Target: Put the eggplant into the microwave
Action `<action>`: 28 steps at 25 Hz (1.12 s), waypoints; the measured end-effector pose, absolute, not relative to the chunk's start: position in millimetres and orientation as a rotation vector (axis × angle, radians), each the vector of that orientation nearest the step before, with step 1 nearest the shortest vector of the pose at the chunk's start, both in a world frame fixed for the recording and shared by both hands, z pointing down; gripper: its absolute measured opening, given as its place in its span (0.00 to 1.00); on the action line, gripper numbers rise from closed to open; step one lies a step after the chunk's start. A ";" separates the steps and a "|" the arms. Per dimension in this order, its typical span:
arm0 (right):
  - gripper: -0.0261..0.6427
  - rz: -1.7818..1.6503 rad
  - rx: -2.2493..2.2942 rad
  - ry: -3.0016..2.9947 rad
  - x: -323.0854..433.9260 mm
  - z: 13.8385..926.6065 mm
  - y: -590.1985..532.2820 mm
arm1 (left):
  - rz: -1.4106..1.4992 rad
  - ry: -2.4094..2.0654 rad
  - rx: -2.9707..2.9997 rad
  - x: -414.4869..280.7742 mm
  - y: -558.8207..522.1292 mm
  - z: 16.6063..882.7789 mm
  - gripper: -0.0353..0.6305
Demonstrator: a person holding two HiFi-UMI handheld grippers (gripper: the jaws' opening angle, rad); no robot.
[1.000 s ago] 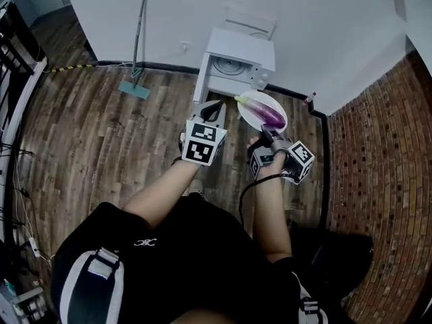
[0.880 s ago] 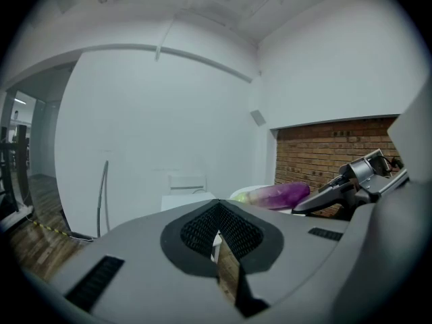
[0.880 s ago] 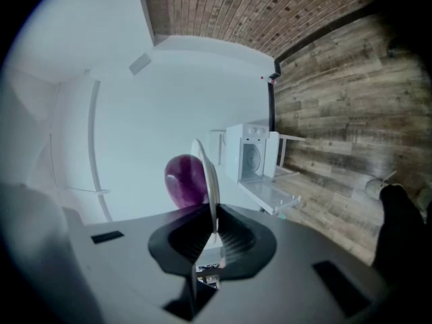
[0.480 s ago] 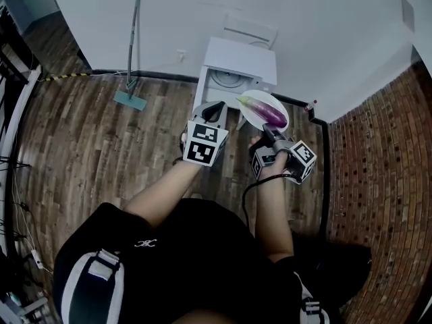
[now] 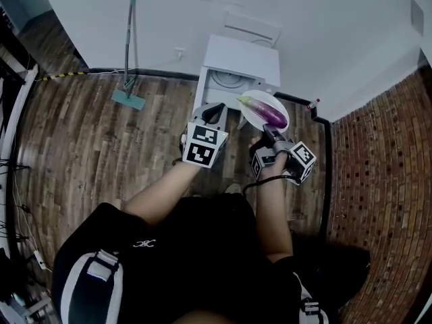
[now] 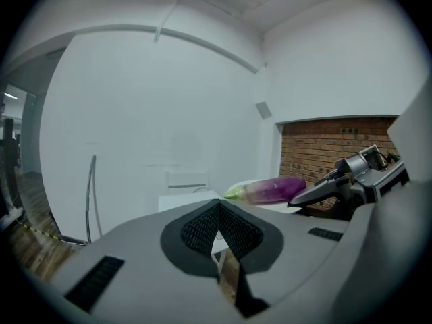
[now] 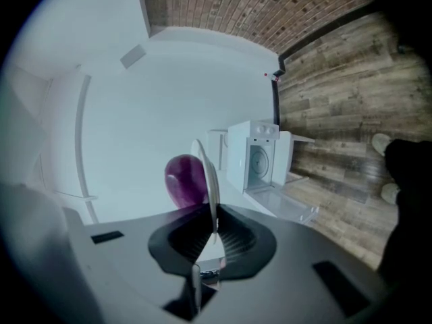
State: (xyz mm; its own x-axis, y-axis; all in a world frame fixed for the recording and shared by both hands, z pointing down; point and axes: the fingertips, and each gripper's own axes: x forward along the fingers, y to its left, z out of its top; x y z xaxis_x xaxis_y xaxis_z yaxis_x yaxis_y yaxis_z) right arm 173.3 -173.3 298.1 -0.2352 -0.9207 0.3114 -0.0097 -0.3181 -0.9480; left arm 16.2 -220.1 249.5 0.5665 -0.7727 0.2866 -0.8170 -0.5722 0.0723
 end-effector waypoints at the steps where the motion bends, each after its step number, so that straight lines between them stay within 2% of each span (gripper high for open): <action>1: 0.08 -1.644 -1.297 1.192 173.7 299.8 -178.4 | 0.335 -1.338 2.597 16.0 -224.2 252.3 0.05; 12: 0.08 -1.688 -1.246 1.259 192.8 316.9 -267.0 | 0.346 -1.411 2.529 27.5 -295.4 271.6 0.05; 28: 0.08 -1.819 -1.166 1.437 254.7 341.2 -436.8 | 0.278 -1.579 2.416 94.2 -440.7 274.1 0.05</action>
